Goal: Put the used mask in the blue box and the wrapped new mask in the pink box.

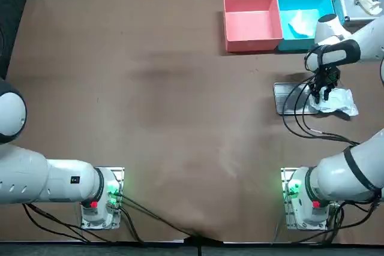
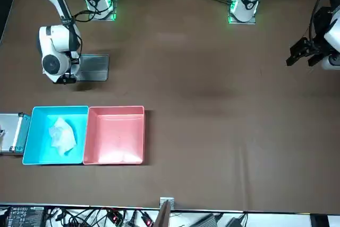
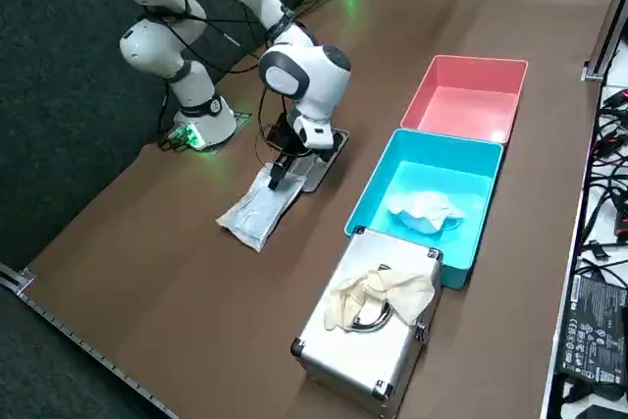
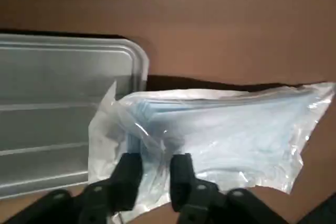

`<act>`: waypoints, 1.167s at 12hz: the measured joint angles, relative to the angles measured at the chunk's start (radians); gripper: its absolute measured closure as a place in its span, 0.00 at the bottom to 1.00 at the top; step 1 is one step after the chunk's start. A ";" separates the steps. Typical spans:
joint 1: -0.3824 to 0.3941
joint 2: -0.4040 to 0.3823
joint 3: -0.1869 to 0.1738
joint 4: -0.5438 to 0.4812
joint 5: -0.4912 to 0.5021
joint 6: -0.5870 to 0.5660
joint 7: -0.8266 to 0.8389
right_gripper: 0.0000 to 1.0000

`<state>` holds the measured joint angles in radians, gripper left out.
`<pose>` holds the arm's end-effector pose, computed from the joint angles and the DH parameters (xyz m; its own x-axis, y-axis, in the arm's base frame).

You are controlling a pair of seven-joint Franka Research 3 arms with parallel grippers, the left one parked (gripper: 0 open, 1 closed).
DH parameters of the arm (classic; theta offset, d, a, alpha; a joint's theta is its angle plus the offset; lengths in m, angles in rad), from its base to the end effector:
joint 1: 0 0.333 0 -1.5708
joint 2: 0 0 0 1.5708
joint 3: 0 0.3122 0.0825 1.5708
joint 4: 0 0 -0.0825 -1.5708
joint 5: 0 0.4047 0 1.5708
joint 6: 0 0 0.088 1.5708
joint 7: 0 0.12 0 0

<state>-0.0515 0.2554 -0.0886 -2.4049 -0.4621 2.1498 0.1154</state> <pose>0.4344 -0.0877 0.1495 0.8716 0.0092 -0.4902 0.1702 -0.9433 0.2851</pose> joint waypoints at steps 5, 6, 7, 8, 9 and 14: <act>0.009 -0.069 0.036 0.131 -0.001 -0.261 0.000 0.98; 0.017 -0.103 0.058 0.165 0.006 -0.338 0.001 0.98; 0.028 -0.141 0.081 0.206 0.022 -0.425 0.002 0.99; 0.041 -0.177 0.100 0.253 0.045 -0.510 0.002 0.99; 0.056 -0.208 0.113 0.309 0.065 -0.587 0.002 0.99; 0.123 -0.224 0.128 0.579 0.163 -0.700 0.001 0.99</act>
<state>0.0713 0.0312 0.0390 -1.8259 -0.2995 1.4500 0.1166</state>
